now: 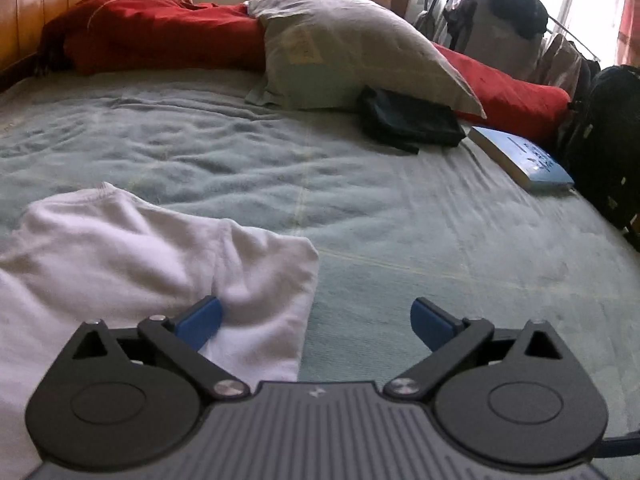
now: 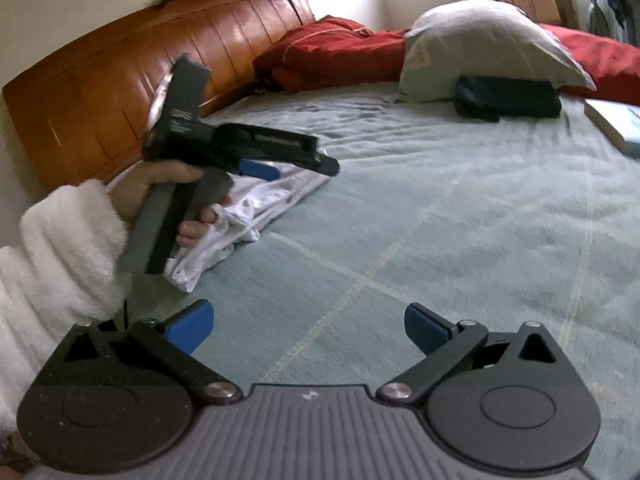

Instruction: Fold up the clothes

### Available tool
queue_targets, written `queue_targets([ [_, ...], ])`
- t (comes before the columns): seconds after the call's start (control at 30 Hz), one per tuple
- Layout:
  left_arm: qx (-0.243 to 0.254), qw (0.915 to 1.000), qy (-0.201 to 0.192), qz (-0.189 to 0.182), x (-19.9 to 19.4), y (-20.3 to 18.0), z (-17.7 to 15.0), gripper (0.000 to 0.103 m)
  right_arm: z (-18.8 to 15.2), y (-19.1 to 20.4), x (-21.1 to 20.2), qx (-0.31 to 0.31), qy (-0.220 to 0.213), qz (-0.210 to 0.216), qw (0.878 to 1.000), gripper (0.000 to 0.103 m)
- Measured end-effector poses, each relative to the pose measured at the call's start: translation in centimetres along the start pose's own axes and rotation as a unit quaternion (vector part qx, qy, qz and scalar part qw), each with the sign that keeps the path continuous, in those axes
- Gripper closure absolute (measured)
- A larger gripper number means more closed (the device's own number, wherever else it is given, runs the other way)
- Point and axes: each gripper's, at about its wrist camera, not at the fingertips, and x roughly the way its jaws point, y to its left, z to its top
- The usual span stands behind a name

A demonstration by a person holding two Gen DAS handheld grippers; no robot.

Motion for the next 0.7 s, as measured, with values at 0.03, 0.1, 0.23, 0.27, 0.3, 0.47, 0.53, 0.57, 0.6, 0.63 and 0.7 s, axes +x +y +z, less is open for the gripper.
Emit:
queue_targets([
  [0.03, -0.002, 1.0, -0.001, 0.0, -0.8, -0.3, -0.1, 0.003, 0.0, -0.1, 0.0, 0.005, 0.001, 0.003, 1.0, 0.0],
  [0.1, 0.0, 0.9999, -0.009, 0.006, -2.9, -0.9, -0.8, 0.003, -0.2, 0.0, -0.5, 0.009, -0.001, 0.01, 1.0, 0.0],
  [0.23, -0.022, 0.9995, 0.0, -0.024, -5.3, -1.6, -3.6, 0.002, -0.6, 0.5, -1.2, 0.002, -0.005, 0.01, 1.0, 0.0],
  [0.27, -0.029, 0.9992, 0.009, -0.026, -5.2, -1.5, -4.3, 0.002, -0.6, 0.7, -1.3, 0.002, -0.004, 0.01, 1.0, 0.0],
  [0.3, -0.036, 0.9989, 0.018, -0.026, -5.1, -1.4, -5.0, 0.002, -0.7, 0.9, -1.5, 0.002, -0.002, 0.01, 1.0, 0.0],
  [0.47, -0.045, 0.9986, 0.028, -0.007, -6.8, -1.9, -6.3, 0.002, -1.2, 1.8, -2.4, -0.004, 0.009, 0.009, 1.0, 0.0],
  [0.53, -0.04, 0.9991, 0.014, 0.0, -8.4, -2.6, -6.4, 0.002, -1.3, 2.0, -3.0, -0.004, 0.008, 0.004, 1.0, 0.0],
  [0.57, -0.033, 0.9993, 0.005, 0.013, -9.2, -3.0, -6.5, 0.001, -1.3, 2.1, -3.2, -0.001, 0.006, 0.001, 1.0, 0.0],
  [0.6, -0.025, 0.9989, -0.002, 0.04, -9.8, -3.6, -6.7, 0.001, -1.3, 2.1, -3.4, 0.004, 0.006, 0.0, 1.0, 0.0],
  [0.63, -0.017, 0.9973, -0.008, 0.071, -10.3, -4.3, -7.0, 0.001, -1.3, 2.1, -3.6, 0.008, 0.005, -0.001, 1.0, 0.0],
  [0.7, -0.005, 0.9944, -0.018, 0.105, -11.3, -5.1, -7.7, 0.001, -1.3, 2.0, -3.8, 0.016, 0.012, -0.006, 1.0, 0.0],
])
